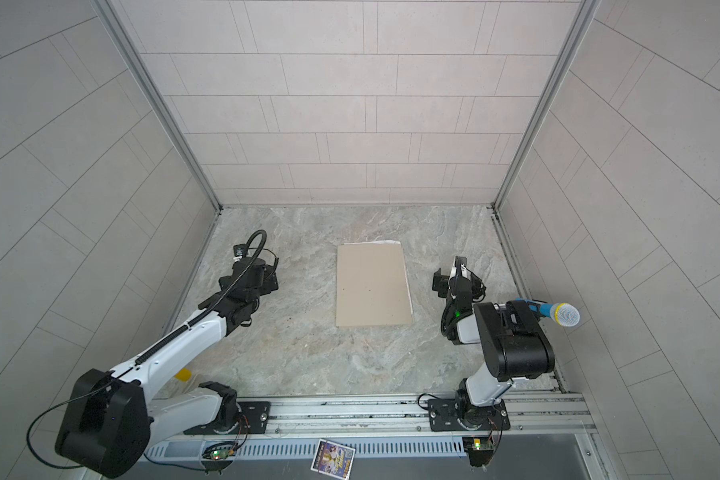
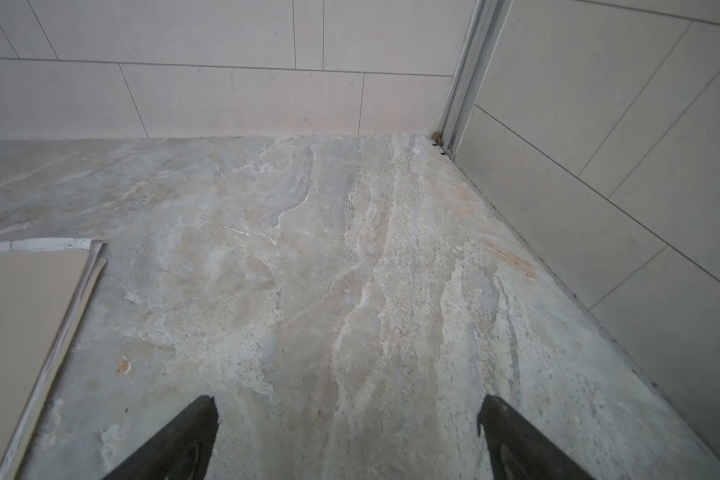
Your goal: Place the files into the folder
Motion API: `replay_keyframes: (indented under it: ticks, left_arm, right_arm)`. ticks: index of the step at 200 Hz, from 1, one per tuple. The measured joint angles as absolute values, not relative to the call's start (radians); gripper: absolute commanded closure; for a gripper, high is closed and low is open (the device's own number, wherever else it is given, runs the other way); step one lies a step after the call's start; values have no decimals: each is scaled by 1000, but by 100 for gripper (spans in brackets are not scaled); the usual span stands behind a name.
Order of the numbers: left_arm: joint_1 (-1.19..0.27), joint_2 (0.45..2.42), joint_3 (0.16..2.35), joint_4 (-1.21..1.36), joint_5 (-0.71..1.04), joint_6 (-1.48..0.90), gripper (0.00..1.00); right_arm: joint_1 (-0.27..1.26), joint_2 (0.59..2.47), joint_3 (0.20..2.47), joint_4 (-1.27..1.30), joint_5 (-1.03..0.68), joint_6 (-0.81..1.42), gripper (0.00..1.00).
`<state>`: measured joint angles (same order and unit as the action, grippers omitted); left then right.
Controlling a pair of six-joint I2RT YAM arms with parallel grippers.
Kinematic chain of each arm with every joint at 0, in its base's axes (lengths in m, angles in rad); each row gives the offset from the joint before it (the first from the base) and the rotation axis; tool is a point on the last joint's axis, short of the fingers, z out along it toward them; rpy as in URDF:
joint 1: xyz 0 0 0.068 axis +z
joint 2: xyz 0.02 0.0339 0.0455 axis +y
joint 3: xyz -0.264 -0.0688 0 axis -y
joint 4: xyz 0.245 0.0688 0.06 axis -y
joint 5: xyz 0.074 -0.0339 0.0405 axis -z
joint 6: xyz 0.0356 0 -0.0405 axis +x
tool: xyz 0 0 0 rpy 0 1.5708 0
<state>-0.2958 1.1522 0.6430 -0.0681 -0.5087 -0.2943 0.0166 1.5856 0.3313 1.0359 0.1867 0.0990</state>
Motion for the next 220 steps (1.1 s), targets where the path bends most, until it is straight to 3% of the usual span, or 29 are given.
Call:
replay_keyframes:
  ticks: [53, 132, 220]
  left_arm:
    - [-162, 1221, 569, 215, -531, -154, 0]
    - [-30, 1555, 364, 820, -287, -76, 0]
    - [-20, 1581, 368, 911, -228, -67, 0]
  right_arm:
    - [17, 1586, 336, 1026, 164, 84, 0]
    - [17, 1586, 336, 1025, 162, 82, 0]
    - [17, 1586, 336, 1024, 162, 82, 1]
